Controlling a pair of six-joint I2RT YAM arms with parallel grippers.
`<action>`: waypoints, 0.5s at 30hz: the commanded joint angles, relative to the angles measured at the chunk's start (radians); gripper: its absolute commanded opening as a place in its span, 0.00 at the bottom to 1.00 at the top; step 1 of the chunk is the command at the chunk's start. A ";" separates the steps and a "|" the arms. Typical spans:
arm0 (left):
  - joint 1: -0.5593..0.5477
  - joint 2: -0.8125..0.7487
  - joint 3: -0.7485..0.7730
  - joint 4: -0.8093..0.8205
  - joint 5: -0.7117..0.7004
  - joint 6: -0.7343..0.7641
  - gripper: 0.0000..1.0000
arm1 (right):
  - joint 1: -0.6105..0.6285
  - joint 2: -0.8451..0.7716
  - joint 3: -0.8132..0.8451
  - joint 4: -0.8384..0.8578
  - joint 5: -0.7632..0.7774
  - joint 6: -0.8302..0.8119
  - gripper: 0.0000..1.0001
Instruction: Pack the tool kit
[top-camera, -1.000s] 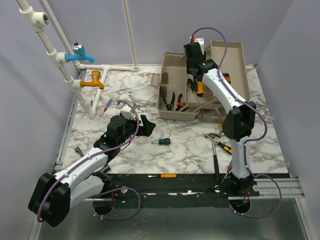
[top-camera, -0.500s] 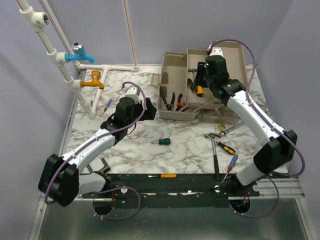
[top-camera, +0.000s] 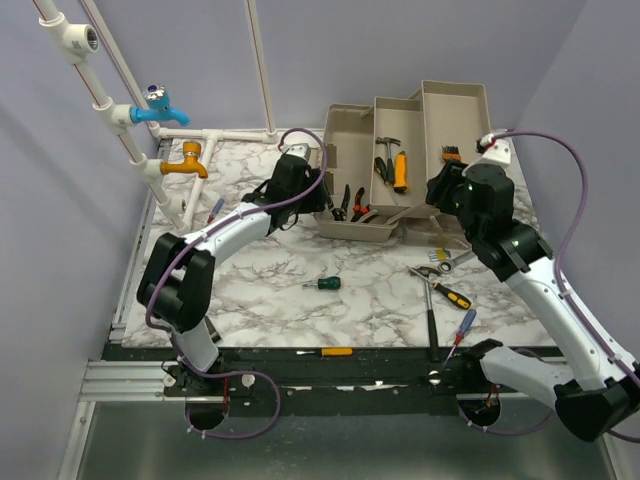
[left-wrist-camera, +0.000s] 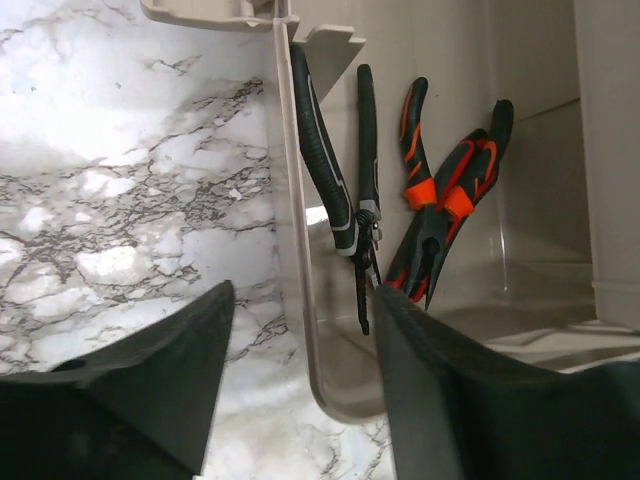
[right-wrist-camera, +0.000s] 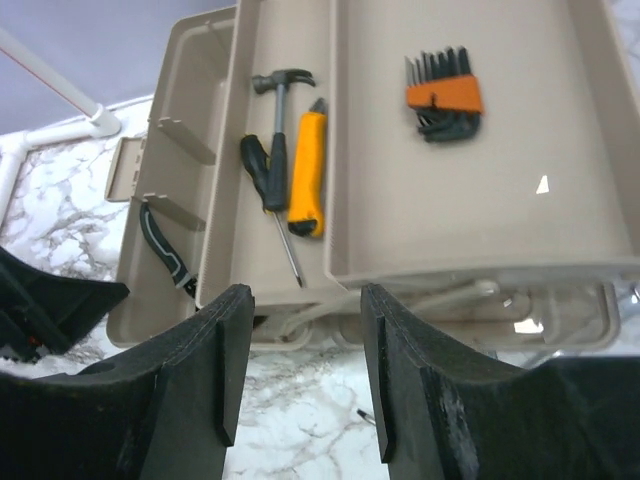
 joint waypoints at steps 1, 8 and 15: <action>0.009 0.062 0.073 -0.085 -0.012 -0.027 0.47 | -0.004 -0.117 -0.119 -0.048 0.054 0.076 0.53; 0.072 0.040 -0.002 -0.075 0.012 -0.094 0.00 | -0.004 -0.157 -0.235 -0.220 -0.180 0.156 0.55; 0.096 -0.124 -0.205 0.014 -0.025 -0.165 0.00 | -0.003 -0.218 -0.427 -0.259 -0.241 0.432 0.55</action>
